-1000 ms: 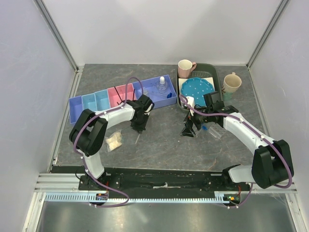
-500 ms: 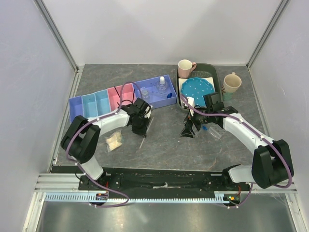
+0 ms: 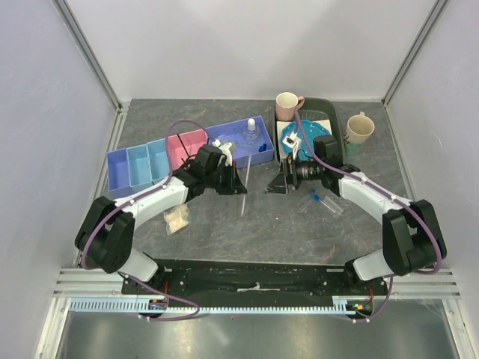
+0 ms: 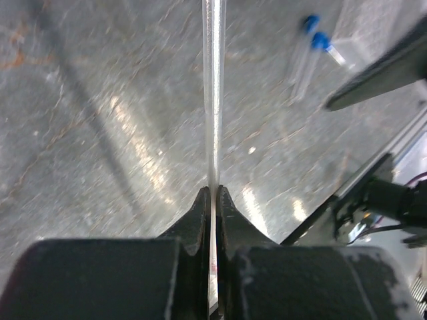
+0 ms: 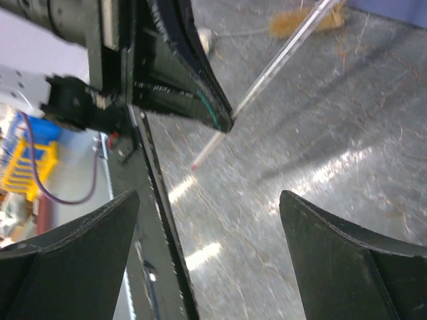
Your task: Organize the chemistry lab equipment
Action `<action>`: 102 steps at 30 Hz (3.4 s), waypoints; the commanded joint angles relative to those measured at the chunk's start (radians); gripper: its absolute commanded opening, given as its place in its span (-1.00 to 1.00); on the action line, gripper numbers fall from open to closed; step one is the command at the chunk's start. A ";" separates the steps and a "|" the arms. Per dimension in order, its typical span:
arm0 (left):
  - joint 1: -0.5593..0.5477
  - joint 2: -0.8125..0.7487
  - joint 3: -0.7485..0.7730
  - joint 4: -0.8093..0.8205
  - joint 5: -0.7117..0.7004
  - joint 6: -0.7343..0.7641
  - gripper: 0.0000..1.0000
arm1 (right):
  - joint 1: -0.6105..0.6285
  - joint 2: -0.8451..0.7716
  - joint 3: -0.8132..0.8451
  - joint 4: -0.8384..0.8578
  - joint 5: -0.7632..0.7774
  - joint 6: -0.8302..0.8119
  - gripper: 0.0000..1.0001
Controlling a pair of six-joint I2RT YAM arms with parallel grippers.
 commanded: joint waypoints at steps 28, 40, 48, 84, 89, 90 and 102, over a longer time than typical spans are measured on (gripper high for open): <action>0.005 -0.268 -0.010 0.386 -0.125 -0.351 -0.96 | 0.104 0.111 0.090 0.509 -0.049 0.662 -0.33; 0.007 -0.308 -0.045 0.444 -0.159 -0.409 -0.70 | 0.111 0.136 0.094 0.640 -0.054 0.803 -0.89; 0.007 -0.294 -0.070 0.488 -0.160 -0.483 -0.07 | 0.119 0.145 0.096 0.719 -0.059 0.854 -0.93; 0.217 -0.481 -0.093 0.004 -0.076 -0.198 -0.97 | 0.139 0.111 0.272 0.021 -0.103 0.058 0.33; 0.344 -0.516 -0.047 -0.198 -0.076 0.006 -0.96 | 0.139 0.102 0.274 -0.063 -0.076 -0.048 0.34; 0.384 -0.516 -0.039 -0.246 -0.077 0.034 -0.97 | 0.136 0.102 0.274 -0.082 -0.065 -0.074 0.35; 0.587 -0.397 0.042 -0.363 -0.149 0.280 -0.97 | 0.134 0.104 0.286 -0.163 -0.031 -0.169 0.36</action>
